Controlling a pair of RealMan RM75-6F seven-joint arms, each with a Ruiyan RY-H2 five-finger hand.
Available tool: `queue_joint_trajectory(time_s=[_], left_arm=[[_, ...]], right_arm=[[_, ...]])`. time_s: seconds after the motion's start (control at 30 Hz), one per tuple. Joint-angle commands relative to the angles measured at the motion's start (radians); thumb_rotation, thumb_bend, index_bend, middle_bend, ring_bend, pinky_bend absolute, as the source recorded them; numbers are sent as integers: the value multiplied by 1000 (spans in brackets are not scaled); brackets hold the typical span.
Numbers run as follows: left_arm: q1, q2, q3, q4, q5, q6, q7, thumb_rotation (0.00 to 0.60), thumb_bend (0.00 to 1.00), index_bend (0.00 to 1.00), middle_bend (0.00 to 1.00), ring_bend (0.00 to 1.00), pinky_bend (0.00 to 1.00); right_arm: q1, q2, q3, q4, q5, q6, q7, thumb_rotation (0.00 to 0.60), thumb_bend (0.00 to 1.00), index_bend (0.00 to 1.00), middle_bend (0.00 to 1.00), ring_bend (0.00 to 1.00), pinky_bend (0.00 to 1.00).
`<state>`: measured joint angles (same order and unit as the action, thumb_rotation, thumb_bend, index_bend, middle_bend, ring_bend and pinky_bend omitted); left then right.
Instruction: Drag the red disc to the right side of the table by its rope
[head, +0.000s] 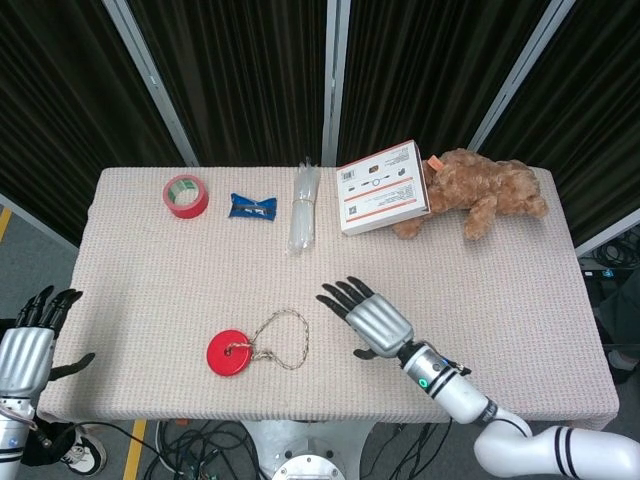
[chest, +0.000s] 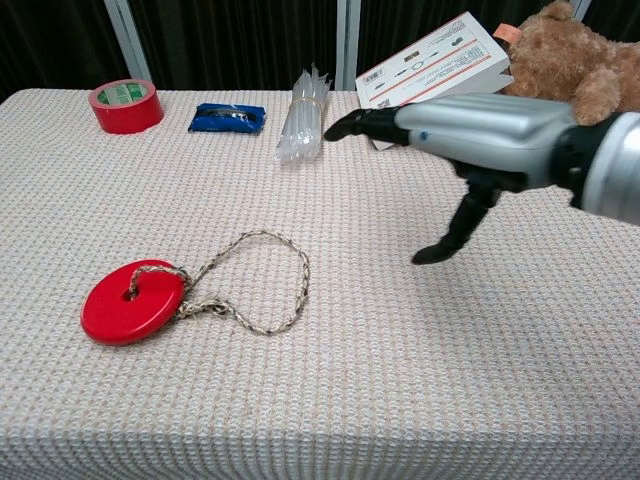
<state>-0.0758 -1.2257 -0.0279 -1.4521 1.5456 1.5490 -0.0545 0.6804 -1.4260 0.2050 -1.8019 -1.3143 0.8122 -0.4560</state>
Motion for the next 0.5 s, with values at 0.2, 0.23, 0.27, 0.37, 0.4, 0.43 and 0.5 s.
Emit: queue_joint_trajectory(time_s=[0.2,0.23,0.27,0.37,0.4,0.43,0.5], left_arm=[[13,0,-2,28,-13,8,-30,600,16,139,134,24,121],[14,0,-2,34,-15,8,-35,600,16,139,134,24,121],[16,0,-2,37,-16,8,-38,600,16,139,134,24,121],[20,-1,-3,49,-21,9,-50,600,15,139,134,24,121],[21,-1,-3,53,-22,9,-54,600,16,139,134,24,121],[22,-1,-3,57,-22,10,-58,600,16,139,134,24,121],[22,-3,-4,64,-24,10,-64,600,15,139,134,24,121]], right_arm=[[191,-231,61,246,193,-105,-64,600,80,0,2,0,0],[208,-253,65,273,208,-109,-60,600,85,0,4,0,0],[219,-268,66,293,216,-112,-57,600,89,0,10,0,0],[251,-309,65,346,229,-114,-49,600,104,0,39,0,0],[258,-320,64,359,230,-114,-46,600,109,0,47,0,0],[267,-331,61,372,232,-113,-41,600,116,0,63,0,0],[277,-347,57,389,232,-110,-35,600,125,0,89,0,0]])
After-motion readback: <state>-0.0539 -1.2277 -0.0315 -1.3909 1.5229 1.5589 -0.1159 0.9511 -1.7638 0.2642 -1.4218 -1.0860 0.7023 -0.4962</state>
